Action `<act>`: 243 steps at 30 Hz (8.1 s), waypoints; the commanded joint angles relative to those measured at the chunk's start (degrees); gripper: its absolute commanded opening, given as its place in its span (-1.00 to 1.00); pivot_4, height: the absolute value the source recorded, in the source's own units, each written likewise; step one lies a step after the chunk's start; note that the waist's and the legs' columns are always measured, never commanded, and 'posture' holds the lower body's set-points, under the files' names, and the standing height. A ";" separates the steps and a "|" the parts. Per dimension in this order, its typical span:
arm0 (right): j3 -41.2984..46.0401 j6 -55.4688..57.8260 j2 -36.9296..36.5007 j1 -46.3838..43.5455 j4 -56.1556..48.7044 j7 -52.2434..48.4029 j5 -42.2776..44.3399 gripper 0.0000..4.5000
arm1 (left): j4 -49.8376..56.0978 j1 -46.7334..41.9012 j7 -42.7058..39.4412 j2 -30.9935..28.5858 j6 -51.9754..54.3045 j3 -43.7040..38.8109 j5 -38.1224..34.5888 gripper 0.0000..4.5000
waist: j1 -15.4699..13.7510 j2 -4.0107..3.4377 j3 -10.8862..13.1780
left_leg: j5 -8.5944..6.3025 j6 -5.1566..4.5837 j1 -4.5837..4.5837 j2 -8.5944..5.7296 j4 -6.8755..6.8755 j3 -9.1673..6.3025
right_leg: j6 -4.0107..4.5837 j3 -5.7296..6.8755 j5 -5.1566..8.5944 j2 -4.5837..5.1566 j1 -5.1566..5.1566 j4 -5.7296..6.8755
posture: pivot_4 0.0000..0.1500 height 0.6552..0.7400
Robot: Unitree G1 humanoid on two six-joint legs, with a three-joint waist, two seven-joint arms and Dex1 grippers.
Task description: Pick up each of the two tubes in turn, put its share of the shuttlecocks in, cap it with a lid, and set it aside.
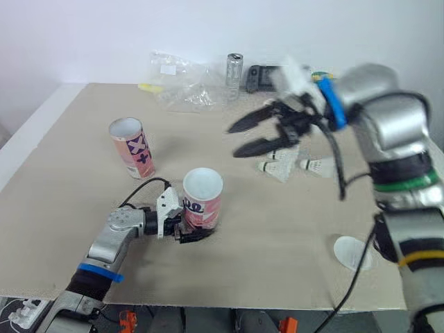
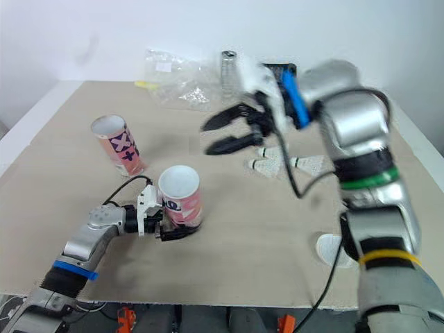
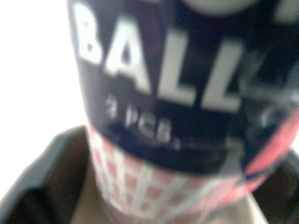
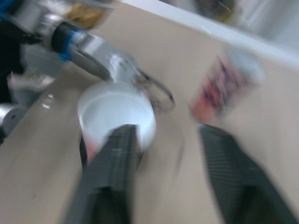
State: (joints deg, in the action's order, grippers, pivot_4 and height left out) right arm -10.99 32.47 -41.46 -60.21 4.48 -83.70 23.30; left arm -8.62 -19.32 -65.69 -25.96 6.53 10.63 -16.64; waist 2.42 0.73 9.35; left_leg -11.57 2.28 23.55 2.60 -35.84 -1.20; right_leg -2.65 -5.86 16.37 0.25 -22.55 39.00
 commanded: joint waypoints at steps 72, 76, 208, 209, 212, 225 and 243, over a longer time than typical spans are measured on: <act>-9.05 -17.53 25.73 20.53 7.01 12.11 -8.67 0.47 | 51.37 44.80 16.54 -11.70 9.80 -36.74 -27.59 1.00 | 0.39 0.88 1.00 | 0.04 0.20 0.72 0.72 -0.50 0.07 | 0.11 0.19 -0.35 -0.55 -0.79 0.07 | 1.00 0.61; -6.51 -15.08 23.36 21.30 4.54 12.59 -6.80 0.47 | 48.73 39.35 16.05 -12.47 10.54 -32.61 -26.79 1.00 | 0.27 0.86 1.01 | 0.12 0.34 0.72 0.74 -0.52 0.05 | 0.05 0.14 -0.40 -0.62 -0.78 0.08 | 1.00 0.61; 14.34 3.41 3.61 32.54 -29.81 38.02 12.73 1.00 | -40.15 -21.41 16.14 -3.19 -13.93 -16.68 6.88 0.34 | 0.17 0.90 1.04 | 0.67 -0.05 1.17 0.03 -0.74 0.05 | -0.66 -0.32 -1.20 -0.22 -0.86 -0.03 | 1.00 0.61; 14.68 3.13 2.80 32.64 -28.02 38.83 11.03 1.00 | -35.53 -19.54 13.19 -4.03 -13.26 -14.54 7.60 0.34 | 0.18 0.90 1.04 | 0.67 -0.05 1.18 0.03 -0.73 0.05 | -0.65 -0.32 -1.20 -0.21 -0.87 -0.03 | 1.00 0.61; 15.88 2.52 1.23 33.27 -23.26 41.23 7.43 1.00 | -21.85 -14.75 4.80 -7.77 -8.70 -9.46 7.73 0.34 | 0.12 0.90 1.04 | 0.67 -0.04 1.16 0.00 -0.73 0.09 | -0.58 -0.32 -1.23 -0.15 -0.85 -0.03 | 1.00 0.61; 15.64 -7.15 5.35 32.73 1.85 41.75 -1.86 1.00 | -4.93 -10.42 -20.24 -27.02 -11.85 -1.89 9.30 0.34 | 0.77 0.80 1.09 | 0.69 -0.06 1.03 0.19 -0.67 0.13 | -0.60 -0.35 -1.07 -0.39 -0.89 0.01 | 1.00 0.61; 13.11 -12.98 13.02 23.57 16.25 39.61 -6.35 -0.72 | -2.93 -3.86 -23.77 -30.83 -11.69 -1.55 9.59 0.34 | 2.00 0.65 1.05 | 0.60 -0.22 0.88 0.39 -0.55 0.19 | -0.34 -0.44 -0.96 -0.61 -0.88 0.11 | 1.00 0.61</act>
State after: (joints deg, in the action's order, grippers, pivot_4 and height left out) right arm 0.64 20.93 -27.76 -35.66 22.72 -43.59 16.56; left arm -11.66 -25.36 -88.00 -55.57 -5.83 6.84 -8.30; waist 4.42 1.38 10.40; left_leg -10.98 2.05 24.43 3.02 -36.39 -1.01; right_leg -2.98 -6.30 15.41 -0.40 -23.43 39.12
